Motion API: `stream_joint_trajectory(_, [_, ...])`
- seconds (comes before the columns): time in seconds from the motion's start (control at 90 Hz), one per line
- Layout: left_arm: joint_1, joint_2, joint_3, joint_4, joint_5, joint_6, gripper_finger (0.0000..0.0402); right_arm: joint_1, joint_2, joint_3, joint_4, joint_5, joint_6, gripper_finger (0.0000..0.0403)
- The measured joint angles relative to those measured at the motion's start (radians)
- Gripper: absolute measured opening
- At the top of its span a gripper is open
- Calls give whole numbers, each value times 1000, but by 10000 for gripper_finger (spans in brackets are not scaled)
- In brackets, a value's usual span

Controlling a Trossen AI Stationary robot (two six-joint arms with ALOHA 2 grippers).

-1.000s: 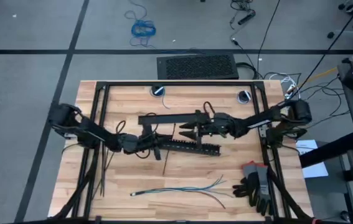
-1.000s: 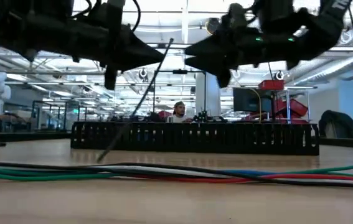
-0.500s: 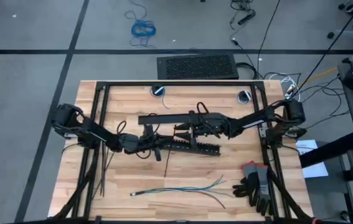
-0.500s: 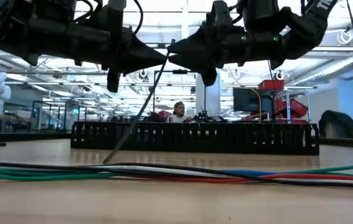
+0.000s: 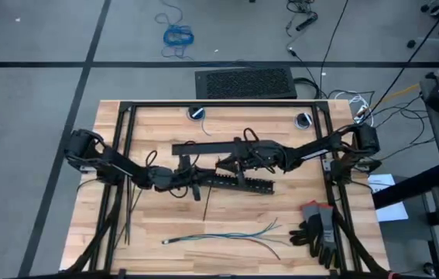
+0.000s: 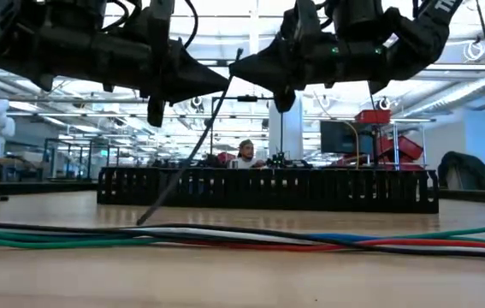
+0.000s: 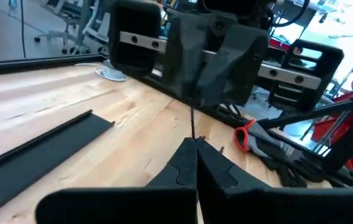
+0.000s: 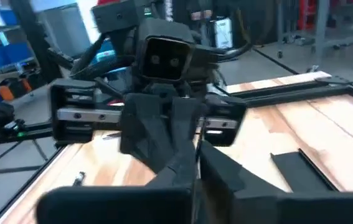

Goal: Ziptie cables
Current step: Wrap the cable wires with the black zip tie

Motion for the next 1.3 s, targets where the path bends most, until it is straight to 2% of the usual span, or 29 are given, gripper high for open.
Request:
stream_joint_trajectory(0.167, [-6, 0, 0, 1, 0, 99, 14, 0, 0, 0, -5, 3, -44, 1])
stream_joint_trajectory(0.267, [-19, -12, 0, -9, -1, 186, 47, 0, 0, 0, -36, 12, -63, 1])
stream_joint_trajectory(0.356, [-23, -53, 0, -84, -16, 204, 84, 0, -5, 0, -81, 14, -67, 1])
stream_joint_trajectory(0.422, [-28, -97, 0, -167, -17, 121, 110, 2, -12, 0, -130, 11, -63, 0])
stream_joint_trajectory(0.478, [-35, -133, 1, -199, 43, 20, 126, 9, -22, 0, -187, -3, -40, 0])
stream_joint_trajectory(0.544, [-55, -154, 19, -255, 116, -69, 131, 24, -41, 0, -262, -46, -17, 0])
stream_joint_trajectory(0.633, [-97, -150, 52, -431, 135, -148, 128, 59, -71, -1, -336, -71, -9, 0])
stream_joint_trajectory(0.744, [-128, -95, 101, -607, 135, -245, 119, 103, -118, -1, -404, -72, -16, 0])
stream_joint_trajectory(0.9, [-119, 24, 153, -595, 194, -271, 112, 139, -172, 0, -462, -63, -17, 0])
stream_joint_trajectory(0.956, [-99, 60, 175, -596, 224, -260, 112, 147, -200, 0, -512, -15, -21, 0])
stream_joint_trajectory(1.111, [-33, 149, 238, -590, 326, -218, 112, 152, -287, 0, -714, 210, -39, 0])
stream_joint_trajectory(1.2, [4, 199, 259, -591, 369, -201, 112, 149, -341, -1, -791, 229, -33, 0])
stream_joint_trajectory(1.3, [46, 249, 274, -577, 372, -179, 111, 163, -389, -1, -832, 227, -33, 0])
